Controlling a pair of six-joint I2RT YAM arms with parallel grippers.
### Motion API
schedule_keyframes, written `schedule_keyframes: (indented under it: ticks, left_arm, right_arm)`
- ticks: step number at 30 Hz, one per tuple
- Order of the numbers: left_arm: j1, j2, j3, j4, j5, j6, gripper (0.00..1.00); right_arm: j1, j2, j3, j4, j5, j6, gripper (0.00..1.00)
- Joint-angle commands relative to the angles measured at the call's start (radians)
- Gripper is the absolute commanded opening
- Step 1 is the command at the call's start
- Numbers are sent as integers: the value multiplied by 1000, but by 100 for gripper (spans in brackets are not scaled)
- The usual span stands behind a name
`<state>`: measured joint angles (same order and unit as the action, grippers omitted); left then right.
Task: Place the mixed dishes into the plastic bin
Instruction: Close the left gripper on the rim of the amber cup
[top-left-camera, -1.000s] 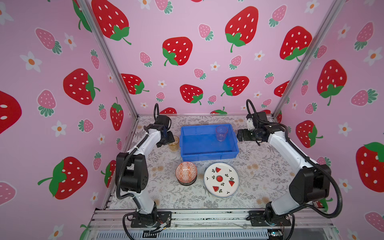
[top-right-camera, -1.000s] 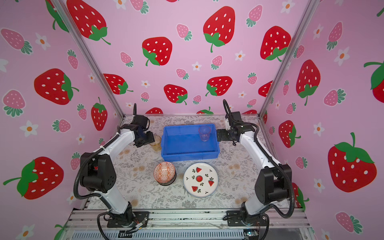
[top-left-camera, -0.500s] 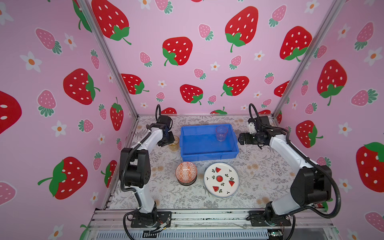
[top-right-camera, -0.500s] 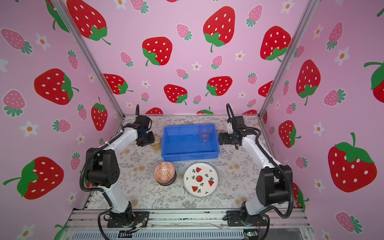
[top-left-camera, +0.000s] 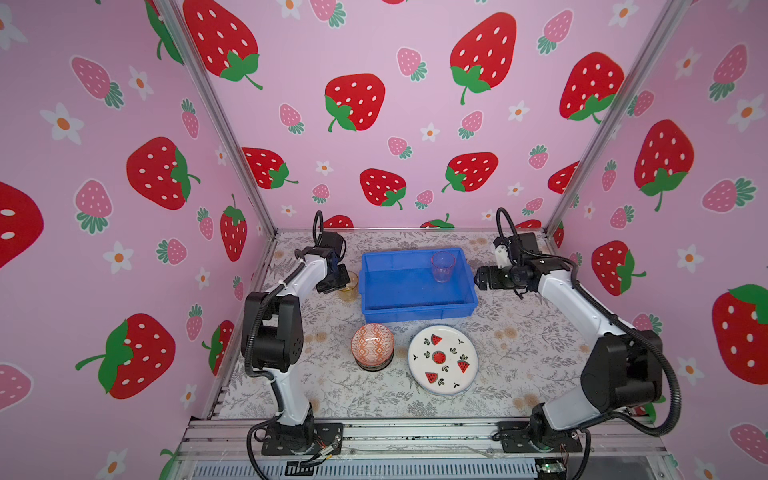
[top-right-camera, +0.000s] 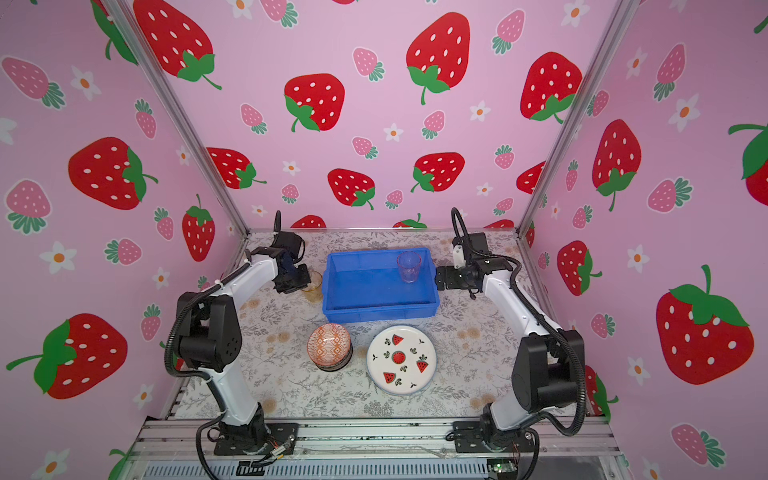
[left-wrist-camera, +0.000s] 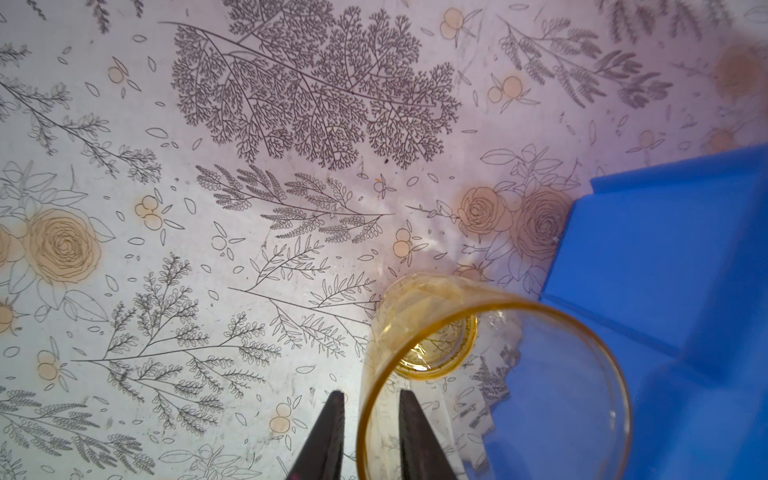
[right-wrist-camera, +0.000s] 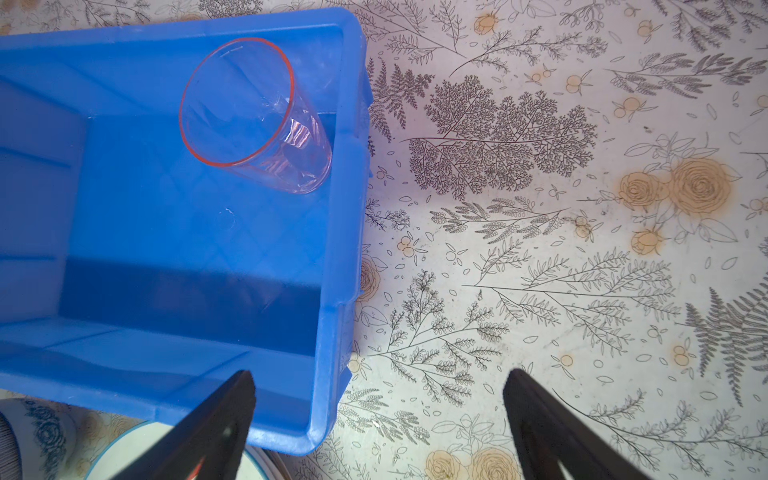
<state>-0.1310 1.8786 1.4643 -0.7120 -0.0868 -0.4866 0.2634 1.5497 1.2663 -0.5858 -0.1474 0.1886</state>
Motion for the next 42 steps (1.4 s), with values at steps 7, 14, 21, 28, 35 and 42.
schedule_keyframes:
  ticks: [7,14,21,28,35,42]
  left_arm:
    - [5,5,18,3,-14,2,13]
    - [5,5,28,-22,-47,13,8]
    - [6,-10,71,-100,-115,28,0]
    - [5,-62,92,-162,-149,37,0]
    - [-2,-140,132,-239,-133,19,0]
    - [-51,-170,260,-366,-141,16,0]
  right_arm:
    - [-6,1,-19,11,-31,-15,95]
    - [-6,6,-16,12,-37,-18,95]
    - [-6,7,-15,7,-50,-18,95]
    - [-6,23,-15,1,-74,-20,95]
    - [-5,25,-19,-1,-82,-18,95]
    - [-6,35,-10,-20,-85,-9,96]
